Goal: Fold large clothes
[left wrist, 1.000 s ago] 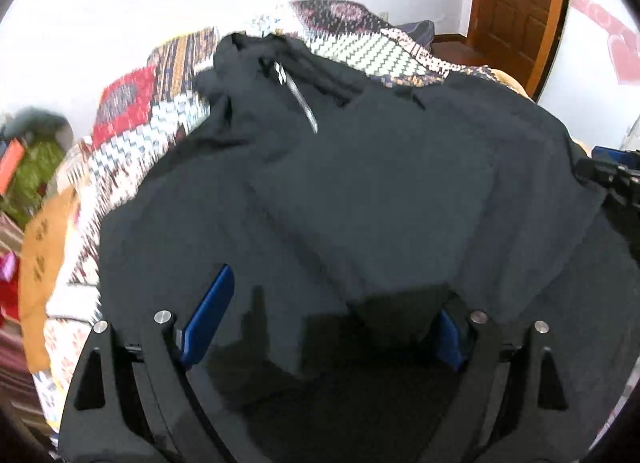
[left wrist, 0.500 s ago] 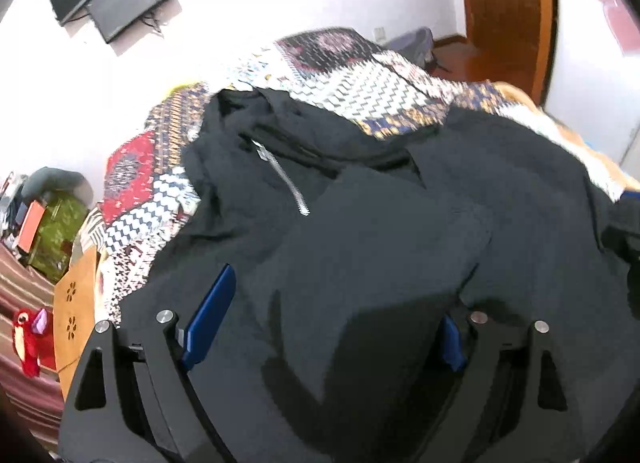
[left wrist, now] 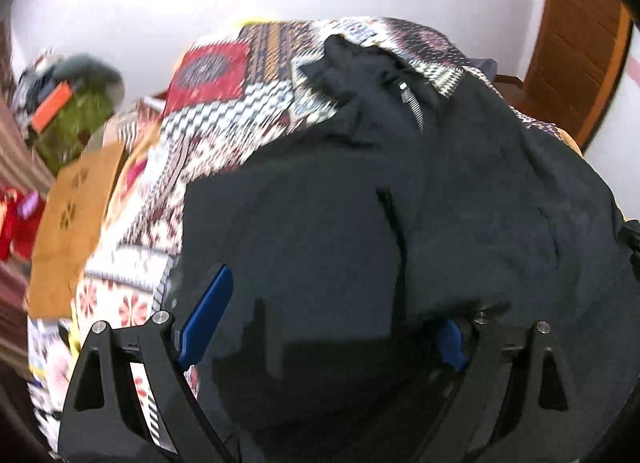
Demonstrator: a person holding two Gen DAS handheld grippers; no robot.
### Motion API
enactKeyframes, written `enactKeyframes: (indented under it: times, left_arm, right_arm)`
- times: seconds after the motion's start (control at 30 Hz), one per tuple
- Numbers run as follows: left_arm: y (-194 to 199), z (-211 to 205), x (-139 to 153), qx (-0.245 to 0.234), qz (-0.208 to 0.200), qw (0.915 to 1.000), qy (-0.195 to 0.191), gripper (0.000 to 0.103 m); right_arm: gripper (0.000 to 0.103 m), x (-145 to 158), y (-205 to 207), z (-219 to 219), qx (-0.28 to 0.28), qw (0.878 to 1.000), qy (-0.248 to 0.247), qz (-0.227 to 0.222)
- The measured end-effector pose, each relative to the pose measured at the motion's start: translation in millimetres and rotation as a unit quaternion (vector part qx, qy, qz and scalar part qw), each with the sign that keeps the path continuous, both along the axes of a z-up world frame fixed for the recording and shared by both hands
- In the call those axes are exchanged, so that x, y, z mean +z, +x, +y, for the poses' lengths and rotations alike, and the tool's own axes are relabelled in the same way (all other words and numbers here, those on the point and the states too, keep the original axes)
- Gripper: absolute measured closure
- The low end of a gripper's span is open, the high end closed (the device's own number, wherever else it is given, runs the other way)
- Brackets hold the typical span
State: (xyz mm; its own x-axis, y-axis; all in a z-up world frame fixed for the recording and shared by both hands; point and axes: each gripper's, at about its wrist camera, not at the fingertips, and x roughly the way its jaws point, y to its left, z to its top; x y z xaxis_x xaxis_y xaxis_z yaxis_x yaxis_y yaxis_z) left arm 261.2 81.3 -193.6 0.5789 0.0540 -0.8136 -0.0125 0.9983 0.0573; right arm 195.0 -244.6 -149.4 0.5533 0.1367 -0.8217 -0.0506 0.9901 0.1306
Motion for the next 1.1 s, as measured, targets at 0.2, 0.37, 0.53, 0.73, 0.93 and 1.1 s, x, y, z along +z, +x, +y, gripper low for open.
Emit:
enactKeyframes:
  times: [0.2,0.37,0.53,0.73,0.93,1.1]
  left_arm:
    - [-21.2,20.1,-22.8,0.031,0.018,0.9993,0.011,0.011]
    - [-34.0,45.5,-40.4,0.056,0.036,0.9976,0.018,0.011]
    - [-46.4,57.9,-29.1,0.061,0.025,0.9976,0.022,0.011]
    - [-41.5,62.8,3.5,0.057,-0.012,0.9965,0.060,0.011]
    - [-13.5,61.1,47.6,0.042,-0.060,0.9967,0.036,0.011]
    - [24.2,43.0,84.4,0.012,-0.098,0.9950,0.015,0.011]
  right_arm:
    - [0.043,1.0,0.2,4.2,-0.007,1.000,-0.015,0.002]
    - [0.043,2.2,0.0,6.2,-0.010,1.000,-0.027,0.003]
    - [0.043,9.6,3.6,10.8,-0.001,0.999,-0.042,0.006]
    - [0.043,30.8,10.1,28.0,0.034,0.997,-0.066,-0.021]
    - [0.042,62.9,32.8,54.3,0.079,0.992,-0.071,-0.065]
    - [0.042,85.3,58.6,72.0,0.105,0.988,-0.061,-0.095]
